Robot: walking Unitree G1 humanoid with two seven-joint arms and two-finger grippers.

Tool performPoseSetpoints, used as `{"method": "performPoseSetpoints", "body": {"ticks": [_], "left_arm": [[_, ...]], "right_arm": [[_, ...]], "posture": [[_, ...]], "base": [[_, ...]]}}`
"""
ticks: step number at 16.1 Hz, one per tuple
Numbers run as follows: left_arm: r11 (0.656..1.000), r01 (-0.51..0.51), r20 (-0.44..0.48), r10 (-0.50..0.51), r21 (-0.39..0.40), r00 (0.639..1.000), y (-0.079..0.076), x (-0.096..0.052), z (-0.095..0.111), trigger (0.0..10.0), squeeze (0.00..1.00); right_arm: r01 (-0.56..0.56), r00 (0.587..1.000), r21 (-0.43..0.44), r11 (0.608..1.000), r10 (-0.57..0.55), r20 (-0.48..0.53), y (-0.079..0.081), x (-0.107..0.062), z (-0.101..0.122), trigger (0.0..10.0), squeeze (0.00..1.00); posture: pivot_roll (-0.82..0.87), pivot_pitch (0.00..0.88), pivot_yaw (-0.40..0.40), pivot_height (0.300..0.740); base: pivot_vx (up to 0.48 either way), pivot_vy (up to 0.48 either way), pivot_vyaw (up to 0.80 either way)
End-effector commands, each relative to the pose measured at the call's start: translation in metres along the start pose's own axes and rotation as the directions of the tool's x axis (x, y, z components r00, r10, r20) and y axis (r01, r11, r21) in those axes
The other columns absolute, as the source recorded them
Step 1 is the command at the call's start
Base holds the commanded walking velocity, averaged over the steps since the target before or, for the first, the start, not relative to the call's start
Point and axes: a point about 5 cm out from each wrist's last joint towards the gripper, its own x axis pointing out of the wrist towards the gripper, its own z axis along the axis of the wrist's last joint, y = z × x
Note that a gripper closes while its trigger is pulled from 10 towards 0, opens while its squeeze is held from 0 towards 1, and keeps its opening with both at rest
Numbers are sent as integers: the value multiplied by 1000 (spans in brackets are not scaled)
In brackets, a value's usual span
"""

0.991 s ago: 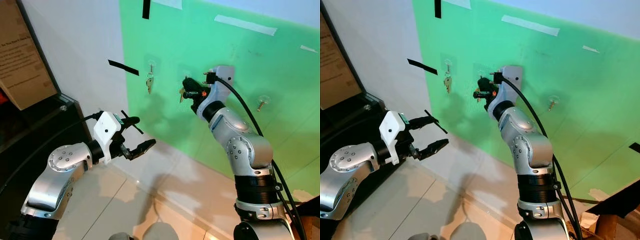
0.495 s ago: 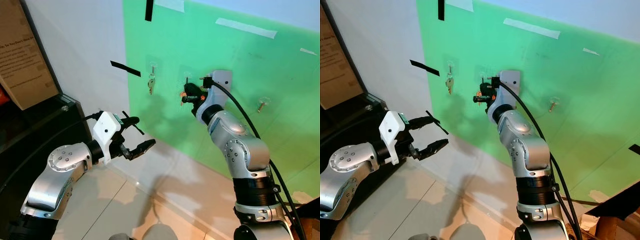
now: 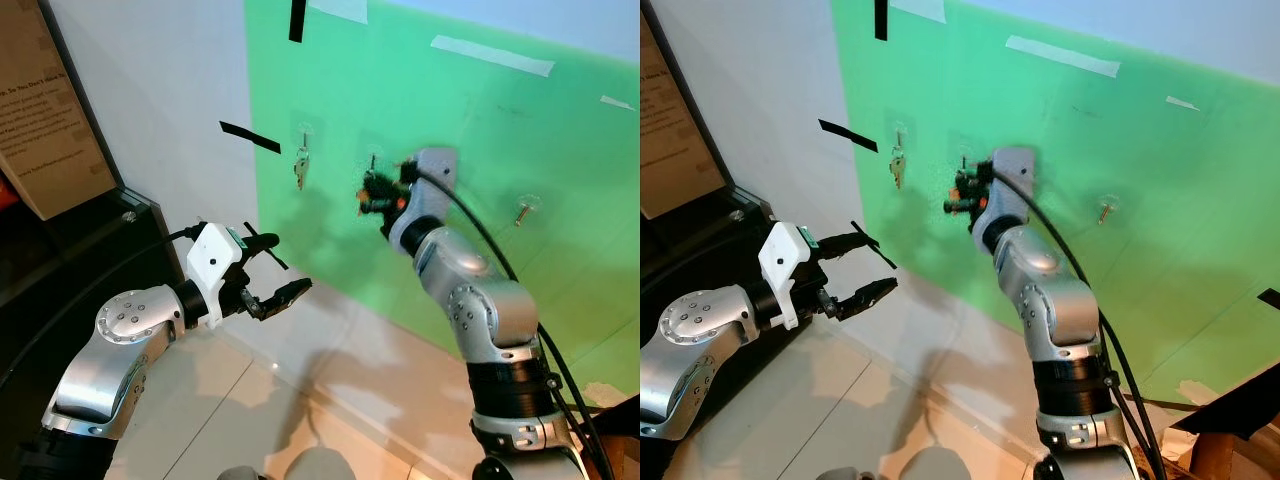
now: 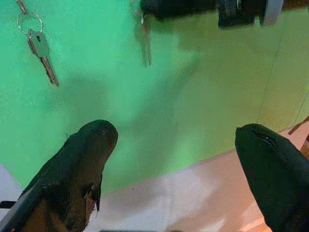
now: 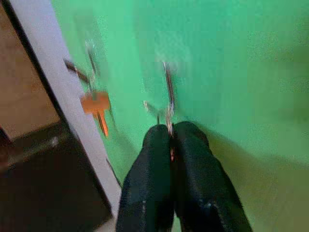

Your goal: Hang keys on a hook

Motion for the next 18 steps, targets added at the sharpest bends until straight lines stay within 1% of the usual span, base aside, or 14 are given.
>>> {"method": "performPoseSetpoints", "body": {"ticks": [1,6,8,9,10,11,12,13,15,16,17,18], "left_arm": [[1000,0,18,-1,17,1000,-1,1,5,10000,0],[1000,-4,16,4,10,1000,-2,0,3,10000,0],[1000,-12,12,12,3,1000,-3,-1,2,10000,0],[1000,-22,8,22,-2,1000,-2,-2,1,10000,0],[993,-120,-20,120,-6,993,4,-6,-7,10000,0],[986,-167,-24,167,-16,986,6,-8,-10,10000,0],[940,-341,-59,340,-6,938,15,-13,-19,10000,0],[930,-369,-57,368,-6,928,15,-14,-20,10000,0],[903,-429,-37,428,-24,903,16,-16,-20,10000,0],[896,-443,-27,442,-23,897,16,-14,-19,10000,0],[871,-492,-13,492,2,871,18,-8,-17,10000,0],[856,-517,-21,517,8,856,20,-7,-18,10000,0]], "right_arm": [[28,997,-4,1000,-28,-71,-6,-1,-14,10000,1000],[12,998,-9,1000,-12,-67,-7,-3,-15,10000,1000],[-39,999,6,999,39,-36,-3,-9,-13,10000,1000],[-56,998,-17,998,55,-19,-2,-12,-12,10000,1000],[-83,996,-40,996,83,-14,-3,-19,-18,10000,1000],[-95,996,-60,994,94,-8,-4,-23,-21,10000,1000],[-31,999,-96,995,33,14,-16,-31,-36,10000,1000],[10,1000,-83,997,-9,16,-22,-32,-41,10000,1000],[118,993,-26,993,-117,33,-36,-35,-51,10000,1000],[132,991,-18,991,-131,36,-38,-35,-52,10000,1000],[153,988,24,988,-154,26,-41,-37,-57,10000,1000],[158,987,40,987,-159,14,-41,-37,-59,10000,1000]], "posture": [[60,0,-43,740],[61,0,-47,740],[60,0,-46,740],[57,0,-44,740],[52,0,-40,740],[52,0,-40,740],[39,0,-31,740],[38,0,-32,740],[32,0,-26,740],[26,0,-21,740],[28,0,-22,740],[28,0,-22,740]], "base": [[0,0,0],[0,0,0],[0,0,0],[0,0,0],[0,0,0],[0,0,0],[0,0,800],[0,0,800],[0,0,800],[0,0,800],[0,0,800],[0,0,800]]}}
